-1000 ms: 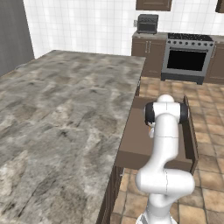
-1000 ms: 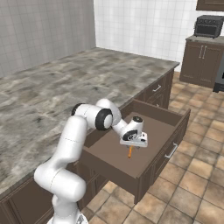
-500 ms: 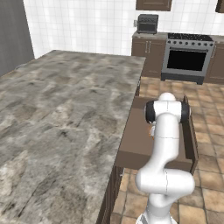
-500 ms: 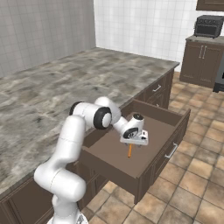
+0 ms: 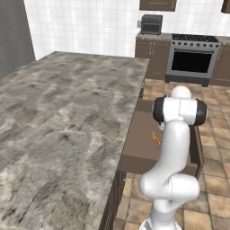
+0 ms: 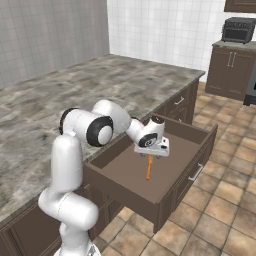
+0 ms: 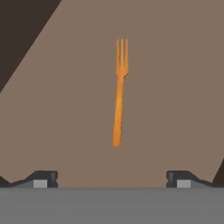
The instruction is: Pick up the metallic utensils from the counter and place them in the open drawer. Make sure not to pick up any wooden utensils.
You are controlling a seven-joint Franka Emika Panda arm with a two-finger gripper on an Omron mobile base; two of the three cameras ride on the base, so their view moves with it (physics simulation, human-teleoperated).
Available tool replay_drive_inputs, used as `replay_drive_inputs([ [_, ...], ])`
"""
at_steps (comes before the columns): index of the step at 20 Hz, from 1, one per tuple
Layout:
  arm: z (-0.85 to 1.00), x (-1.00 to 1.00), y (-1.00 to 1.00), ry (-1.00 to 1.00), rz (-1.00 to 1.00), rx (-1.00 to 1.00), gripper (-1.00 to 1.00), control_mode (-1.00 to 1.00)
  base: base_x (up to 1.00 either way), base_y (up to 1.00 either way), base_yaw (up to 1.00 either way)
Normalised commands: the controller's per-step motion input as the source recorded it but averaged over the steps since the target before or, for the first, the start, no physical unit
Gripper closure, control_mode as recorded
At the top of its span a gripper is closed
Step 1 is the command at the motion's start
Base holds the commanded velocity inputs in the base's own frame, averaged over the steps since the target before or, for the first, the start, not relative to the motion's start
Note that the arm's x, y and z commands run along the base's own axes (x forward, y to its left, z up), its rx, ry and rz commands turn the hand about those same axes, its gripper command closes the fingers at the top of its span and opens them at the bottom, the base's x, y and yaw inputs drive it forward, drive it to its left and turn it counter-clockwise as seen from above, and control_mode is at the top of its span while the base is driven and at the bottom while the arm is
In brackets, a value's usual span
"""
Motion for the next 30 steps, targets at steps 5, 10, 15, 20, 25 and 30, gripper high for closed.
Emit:
replay_drive_inputs([
  [5,1.00,-0.97,0.23,-0.06,0.00,0.01,-1.00,-1.00,0.00,0.00,0.00],
  [10,1.00,-0.87,0.50,0.00,-0.04,0.00,-1.00,-1.00,0.00,0.00,0.00],
  [15,1.00,-0.51,0.53,0.08,-0.12,-0.01,-1.00,-1.00,0.00,0.00,0.00],
  [20,0.45,-0.67,0.34,0.04,-0.23,-0.03,-1.00,-1.00,0.00,0.00,0.00],
  [25,0.16,-0.77,0.03,-0.01,-0.16,-0.01,-1.00,-1.00,0.00,0.00,0.00],
  [30,0.13,-0.46,0.01,-0.07,-0.01,0.00,-1.00,-1.00,0.00,0.00,0.00],
])
